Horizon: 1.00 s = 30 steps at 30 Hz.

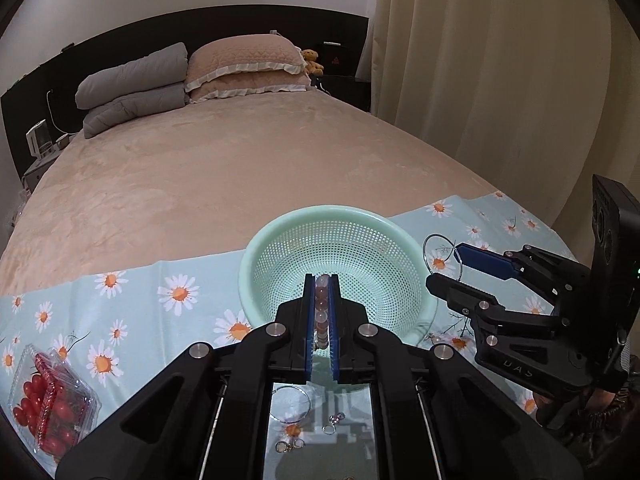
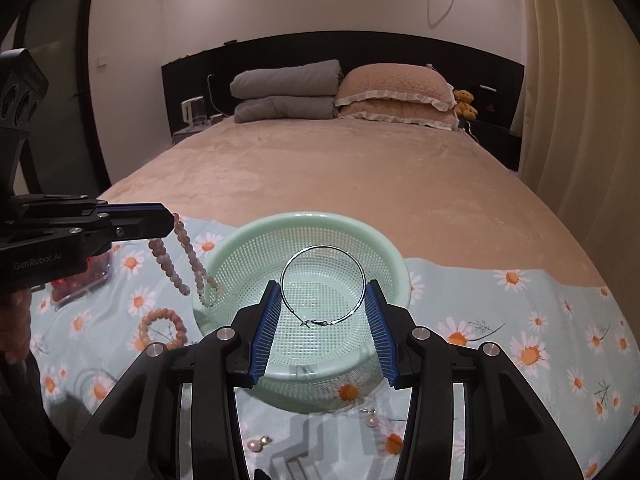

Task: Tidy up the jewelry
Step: 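Carry the necklace and bangle over the green basket and open both tools, then grasp the wooden bead bracelet with the left tool while the right tool grasps a pearl earring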

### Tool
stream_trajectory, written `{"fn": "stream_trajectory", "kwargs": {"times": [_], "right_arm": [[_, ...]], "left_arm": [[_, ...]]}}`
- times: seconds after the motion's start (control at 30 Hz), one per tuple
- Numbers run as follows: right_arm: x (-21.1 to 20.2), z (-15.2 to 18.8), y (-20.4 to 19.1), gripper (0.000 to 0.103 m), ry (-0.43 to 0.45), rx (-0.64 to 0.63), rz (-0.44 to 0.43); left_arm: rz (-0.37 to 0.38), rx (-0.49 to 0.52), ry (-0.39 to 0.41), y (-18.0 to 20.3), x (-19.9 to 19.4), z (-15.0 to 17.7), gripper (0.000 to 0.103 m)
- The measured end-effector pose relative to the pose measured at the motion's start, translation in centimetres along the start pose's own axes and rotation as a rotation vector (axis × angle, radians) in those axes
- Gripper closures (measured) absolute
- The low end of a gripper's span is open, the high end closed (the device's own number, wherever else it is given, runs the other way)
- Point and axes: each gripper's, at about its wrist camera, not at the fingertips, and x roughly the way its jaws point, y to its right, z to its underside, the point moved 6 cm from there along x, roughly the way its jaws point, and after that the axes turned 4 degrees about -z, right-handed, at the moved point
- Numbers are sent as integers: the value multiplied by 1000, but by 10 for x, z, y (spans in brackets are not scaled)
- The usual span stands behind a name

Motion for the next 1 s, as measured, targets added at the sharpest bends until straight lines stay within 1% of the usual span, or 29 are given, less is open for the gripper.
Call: {"fn": "stream_trajectory", "kwargs": {"times": [0.17,0.2,0.23,0.27,0.3,0.33,0.37,0.47,0.53,0.6,0.63,0.7,1.0], "right_arm": [[18,7,-1,61,-35,-2,-8],[21,8,0,54,-42,3,1],[25,10,2,40,-54,8,15],[25,13,2,17,-52,8,31],[24,14,3,16,-39,0,47],[22,15,5,16,-35,-7,51],[20,16,8,16,-35,-4,56],[14,19,21,16,-22,50,63],[13,23,31,16,-28,85,63],[13,27,37,16,-36,96,77],[13,29,39,16,-40,100,84],[12,33,42,16,-42,109,87],[11,40,49,16,-56,127,97]], "left_arm": [[6,-9,-35,1,21,5,97],[6,-10,-42,0,25,7,96],[8,-2,-42,1,26,8,91],[-11,-2,-29,-1,26,8,77],[-39,-17,-11,-7,24,7,46],[-60,-40,13,-13,20,6,26],[-71,-63,35,-19,15,4,26],[-91,-110,32,-38,8,3,22],[-129,-127,33,-51,6,5,18],[-150,-133,21,-61,4,9,17],[-159,-136,14,-65,4,11,13],[-180,-140,8,-72,3,17,11],[-225,-136,-59,-89,8,47,9]]}}
